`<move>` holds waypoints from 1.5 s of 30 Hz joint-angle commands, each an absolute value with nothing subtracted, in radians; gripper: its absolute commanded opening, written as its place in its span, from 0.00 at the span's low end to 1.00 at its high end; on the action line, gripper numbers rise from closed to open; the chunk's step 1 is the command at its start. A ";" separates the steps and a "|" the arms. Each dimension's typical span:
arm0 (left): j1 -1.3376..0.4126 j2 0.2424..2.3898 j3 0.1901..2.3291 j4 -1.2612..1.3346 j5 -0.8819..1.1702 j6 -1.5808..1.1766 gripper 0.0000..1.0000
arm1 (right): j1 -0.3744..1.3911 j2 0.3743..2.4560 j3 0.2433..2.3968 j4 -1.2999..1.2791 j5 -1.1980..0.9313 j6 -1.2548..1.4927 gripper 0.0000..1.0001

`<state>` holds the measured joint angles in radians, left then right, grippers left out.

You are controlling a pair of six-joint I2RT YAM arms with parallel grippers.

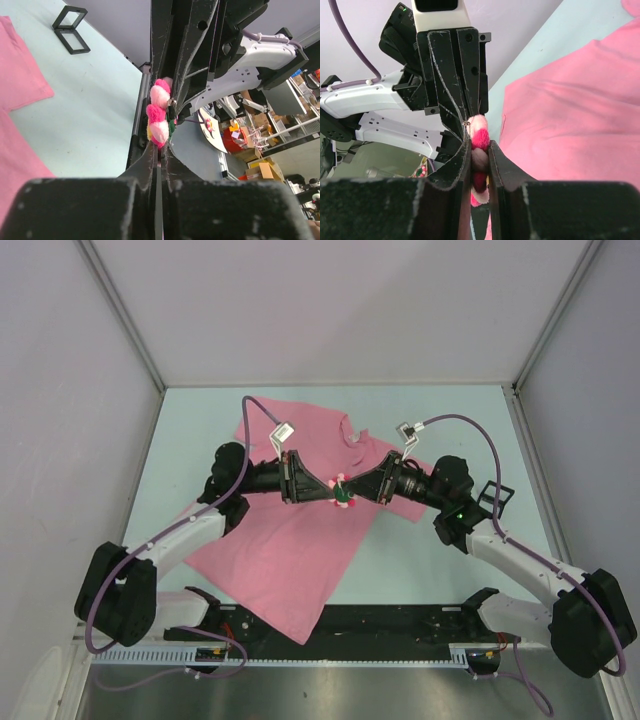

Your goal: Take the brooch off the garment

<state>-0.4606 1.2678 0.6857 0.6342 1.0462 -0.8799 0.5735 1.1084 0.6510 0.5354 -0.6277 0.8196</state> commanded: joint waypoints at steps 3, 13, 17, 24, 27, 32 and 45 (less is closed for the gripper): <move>-0.457 1.272 0.718 0.623 1.031 -0.841 0.00 | 0.554 1.066 0.660 0.561 -0.641 0.838 0.07; -0.437 1.276 0.709 0.634 1.040 -0.851 0.00 | 0.531 1.026 0.655 0.491 -0.660 0.810 0.33; -0.436 1.275 0.707 0.640 1.040 -0.857 0.00 | 0.517 1.017 0.643 0.488 -0.666 0.812 0.35; -0.436 1.275 0.713 0.655 1.045 -0.873 0.00 | 0.520 1.029 0.630 0.489 -0.678 0.799 0.40; -0.436 1.273 0.713 0.657 1.046 -0.874 0.01 | 0.520 1.038 0.630 0.498 -0.678 0.801 0.40; -0.436 1.276 0.712 0.660 1.048 -0.877 0.00 | 0.529 1.046 0.630 0.520 -0.678 0.808 0.26; -0.401 1.243 0.848 0.183 0.884 -0.652 0.68 | 0.546 0.916 0.669 0.125 -0.356 0.643 0.00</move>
